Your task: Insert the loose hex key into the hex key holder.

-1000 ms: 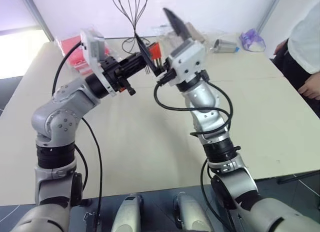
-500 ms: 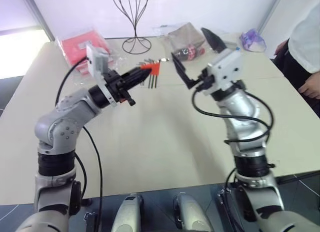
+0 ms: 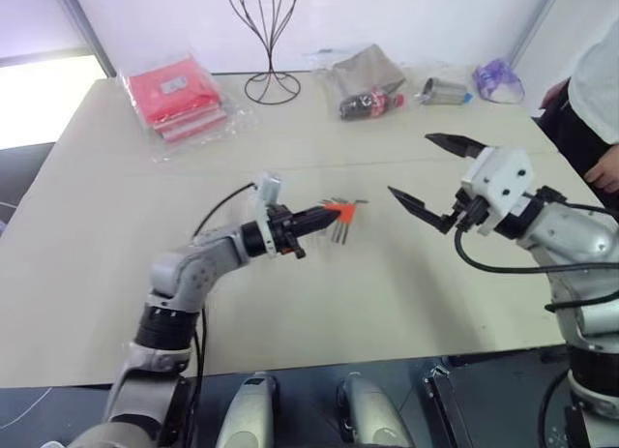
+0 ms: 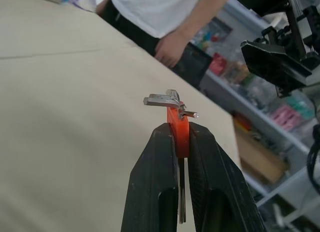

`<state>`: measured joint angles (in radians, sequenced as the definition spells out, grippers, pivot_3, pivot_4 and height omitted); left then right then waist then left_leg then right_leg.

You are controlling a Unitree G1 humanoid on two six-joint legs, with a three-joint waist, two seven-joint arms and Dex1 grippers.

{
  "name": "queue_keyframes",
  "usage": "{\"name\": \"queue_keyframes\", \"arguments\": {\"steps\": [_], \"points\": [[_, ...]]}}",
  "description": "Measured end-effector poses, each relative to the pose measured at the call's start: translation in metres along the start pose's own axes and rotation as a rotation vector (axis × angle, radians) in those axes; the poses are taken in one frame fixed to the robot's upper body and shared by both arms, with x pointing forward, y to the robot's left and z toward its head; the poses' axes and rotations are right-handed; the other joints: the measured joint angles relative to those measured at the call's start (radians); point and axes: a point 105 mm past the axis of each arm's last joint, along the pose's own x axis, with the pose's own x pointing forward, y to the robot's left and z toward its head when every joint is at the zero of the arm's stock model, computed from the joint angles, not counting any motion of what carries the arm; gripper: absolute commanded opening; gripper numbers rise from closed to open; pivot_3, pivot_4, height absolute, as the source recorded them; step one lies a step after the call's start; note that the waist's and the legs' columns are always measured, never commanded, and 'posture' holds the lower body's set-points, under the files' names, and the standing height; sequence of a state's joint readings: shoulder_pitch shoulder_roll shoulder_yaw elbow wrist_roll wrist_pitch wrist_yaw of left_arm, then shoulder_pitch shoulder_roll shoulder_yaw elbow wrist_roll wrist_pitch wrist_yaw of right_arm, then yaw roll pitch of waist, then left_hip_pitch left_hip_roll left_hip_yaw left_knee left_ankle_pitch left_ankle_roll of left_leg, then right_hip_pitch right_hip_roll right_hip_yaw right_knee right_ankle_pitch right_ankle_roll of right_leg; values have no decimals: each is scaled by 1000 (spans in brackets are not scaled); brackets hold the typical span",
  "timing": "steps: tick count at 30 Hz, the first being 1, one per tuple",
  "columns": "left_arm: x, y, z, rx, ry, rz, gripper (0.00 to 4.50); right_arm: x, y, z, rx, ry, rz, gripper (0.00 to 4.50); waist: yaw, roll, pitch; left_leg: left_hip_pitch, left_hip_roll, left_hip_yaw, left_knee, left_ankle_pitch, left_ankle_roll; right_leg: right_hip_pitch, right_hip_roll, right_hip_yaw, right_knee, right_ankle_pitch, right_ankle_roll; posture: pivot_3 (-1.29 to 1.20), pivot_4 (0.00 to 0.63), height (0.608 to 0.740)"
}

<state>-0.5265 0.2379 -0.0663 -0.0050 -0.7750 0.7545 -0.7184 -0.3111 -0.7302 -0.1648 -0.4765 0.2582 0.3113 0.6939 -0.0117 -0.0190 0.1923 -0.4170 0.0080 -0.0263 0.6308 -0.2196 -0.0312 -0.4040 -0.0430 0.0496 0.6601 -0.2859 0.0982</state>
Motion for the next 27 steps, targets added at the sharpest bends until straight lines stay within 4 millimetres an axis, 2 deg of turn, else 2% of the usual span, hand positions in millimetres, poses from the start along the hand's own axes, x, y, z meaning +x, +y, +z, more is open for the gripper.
{"name": "queue_keyframes", "arguments": {"steps": [9,14,18,19,21,23,26,27], "points": [[23,21,-31,-127,18,65,0,-6,2,4,-20,19,-36,4460,0,0,0,0,-1,0,0,0,0,0,0,0,0,0,0,0,150,740],[19,41,-47,-202,33,163,0,-7,0,3,-34,31,-45,4460,0,0,0,0,-1,-1,0,0,0,0,0,0,0,0,0,0,150,740],[13,48,-47,-215,24,197,0,-5,0,5,-45,23,-41,4460,0,0,0,0,-1,-1,0,0,0,0,0,0,0,0,0,0,150,740],[12,49,-46,-218,21,206,865,-4,1,6,-48,20,-38,4500,0,0,0,0,-1,-1,0,0,0,0,0,0,0,0,0,0,150,740],[4,57,-46,-226,21,247,1678,-3,1,7,-54,17,-34,4500,-2,0,0,0,-1,-1,0,0,0,0,0,0,0,0,0,0,150,740],[-5,64,-43,-229,10,279,2710,-2,0,7,-61,14,-37,4500,-1,0,0,0,-1,-1,0,0,0,0,0,0,0,0,0,0,150,740],[-4,60,-38,-212,0,260,4267,1,0,6,-64,10,-30,4500,0,0,0,3,-1,-1,0,0,0,3,0,0,0,0,0,0,150,740],[-4,59,-36,-206,2,256,4466,2,1,6,-64,11,-25,4500,0,0,0,6,-1,-1,0,0,0,7,0,0,0,0,0,0,150,740]]}}
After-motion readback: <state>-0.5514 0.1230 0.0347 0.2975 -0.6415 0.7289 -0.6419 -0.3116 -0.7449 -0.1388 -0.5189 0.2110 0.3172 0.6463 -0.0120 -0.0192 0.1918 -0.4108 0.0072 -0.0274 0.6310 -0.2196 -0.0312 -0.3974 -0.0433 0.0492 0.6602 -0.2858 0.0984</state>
